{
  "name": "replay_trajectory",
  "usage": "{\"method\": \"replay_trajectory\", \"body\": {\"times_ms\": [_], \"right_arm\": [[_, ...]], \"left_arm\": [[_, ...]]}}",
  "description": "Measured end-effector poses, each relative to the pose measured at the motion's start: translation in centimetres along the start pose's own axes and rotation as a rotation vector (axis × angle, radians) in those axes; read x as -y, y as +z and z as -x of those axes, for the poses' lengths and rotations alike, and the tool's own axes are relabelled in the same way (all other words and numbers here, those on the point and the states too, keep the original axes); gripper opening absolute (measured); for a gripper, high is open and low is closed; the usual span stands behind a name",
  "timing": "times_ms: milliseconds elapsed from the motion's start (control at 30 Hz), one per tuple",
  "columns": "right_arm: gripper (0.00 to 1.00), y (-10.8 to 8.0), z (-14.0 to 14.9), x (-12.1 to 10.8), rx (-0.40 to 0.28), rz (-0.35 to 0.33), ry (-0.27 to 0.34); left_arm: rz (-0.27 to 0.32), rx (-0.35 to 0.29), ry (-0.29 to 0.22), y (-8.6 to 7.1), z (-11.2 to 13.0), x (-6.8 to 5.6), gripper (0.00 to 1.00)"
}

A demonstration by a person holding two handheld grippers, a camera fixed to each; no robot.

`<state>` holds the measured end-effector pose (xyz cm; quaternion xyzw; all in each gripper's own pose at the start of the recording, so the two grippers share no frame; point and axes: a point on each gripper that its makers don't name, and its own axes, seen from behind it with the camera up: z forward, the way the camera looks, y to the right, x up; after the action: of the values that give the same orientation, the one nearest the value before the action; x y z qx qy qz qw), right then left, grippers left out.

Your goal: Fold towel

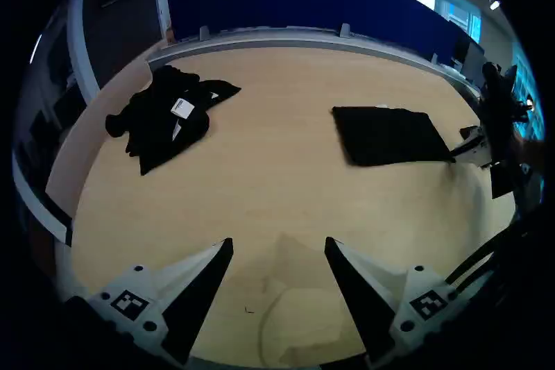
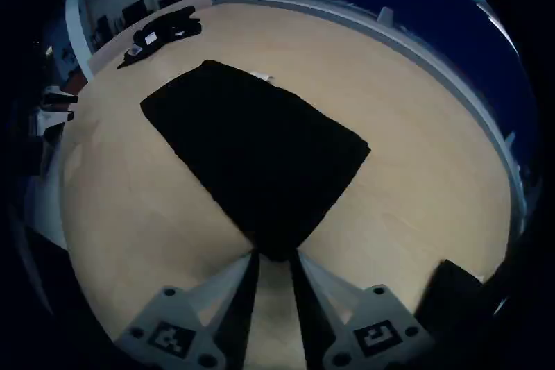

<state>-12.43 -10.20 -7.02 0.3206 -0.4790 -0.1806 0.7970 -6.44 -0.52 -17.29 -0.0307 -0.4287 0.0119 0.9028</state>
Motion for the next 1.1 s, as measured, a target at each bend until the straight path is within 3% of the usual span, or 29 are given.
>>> {"method": "replay_trajectory", "body": {"times_ms": [100, 500, 700, 1100], "right_arm": [[0.08, 0.1, 0.0, -0.1, 0.002, -0.002, 0.004], [0.06, -1.1, -2.2, -0.3, -0.055, 0.021, -0.017], [0.06, -2.7, -5.3, 0.0, -0.102, 0.017, -0.027], [0.06, -4.3, -13.3, 1.3, -0.181, 0.029, -0.144]], "left_arm": [[0.000, 0.001, 0.001, -0.2, 0.2, 0.0, 0.98], [0.008, -0.007, -0.015, -0.8, 0.0, -0.2, 0.98], [0.015, -0.007, -0.015, -1.1, 0.0, -0.4, 0.98], [0.018, -0.027, -0.054, -2.6, 0.0, -0.4, 0.98]]}}
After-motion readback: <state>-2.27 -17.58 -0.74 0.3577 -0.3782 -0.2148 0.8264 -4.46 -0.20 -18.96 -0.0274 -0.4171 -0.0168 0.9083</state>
